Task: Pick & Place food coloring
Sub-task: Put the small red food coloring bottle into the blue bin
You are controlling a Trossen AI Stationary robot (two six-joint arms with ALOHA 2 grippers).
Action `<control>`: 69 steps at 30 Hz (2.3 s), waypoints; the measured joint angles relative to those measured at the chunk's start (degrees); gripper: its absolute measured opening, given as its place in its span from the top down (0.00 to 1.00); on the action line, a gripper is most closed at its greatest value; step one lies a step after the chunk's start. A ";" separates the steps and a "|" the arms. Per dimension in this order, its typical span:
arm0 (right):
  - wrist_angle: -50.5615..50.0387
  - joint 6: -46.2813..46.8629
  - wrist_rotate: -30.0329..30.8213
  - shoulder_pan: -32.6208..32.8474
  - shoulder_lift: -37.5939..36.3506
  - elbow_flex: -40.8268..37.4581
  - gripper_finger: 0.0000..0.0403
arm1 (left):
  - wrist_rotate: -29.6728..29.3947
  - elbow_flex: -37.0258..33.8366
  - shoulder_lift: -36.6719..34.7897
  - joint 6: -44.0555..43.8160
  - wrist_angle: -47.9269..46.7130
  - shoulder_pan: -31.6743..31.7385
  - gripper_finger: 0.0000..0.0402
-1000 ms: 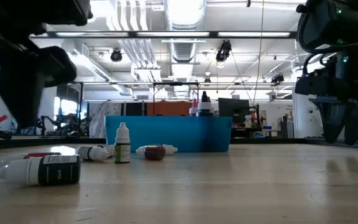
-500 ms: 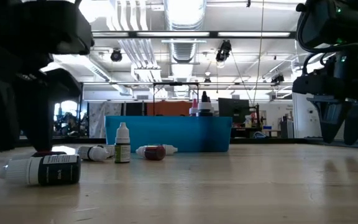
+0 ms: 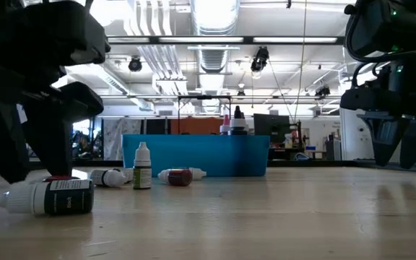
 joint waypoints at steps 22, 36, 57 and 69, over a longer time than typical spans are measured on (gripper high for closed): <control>-0.26 1.92 -2.99 0.00 0.00 -0.16 0.43 | -6.92 -0.93 4.46 7.46 7.55 -0.75 0.56; -0.20 3.41 -3.04 0.00 0.00 -0.79 0.43 | -8.53 -1.03 4.90 10.00 9.15 -0.68 0.67; -0.17 3.19 -3.04 0.00 0.00 -0.92 0.43 | -7.91 0.58 4.37 -2.25 8.47 -0.63 0.67; -0.13 3.17 -3.04 0.00 0.00 -1.16 0.43 | -10.98 0.92 4.63 -6.12 9.50 0.11 0.67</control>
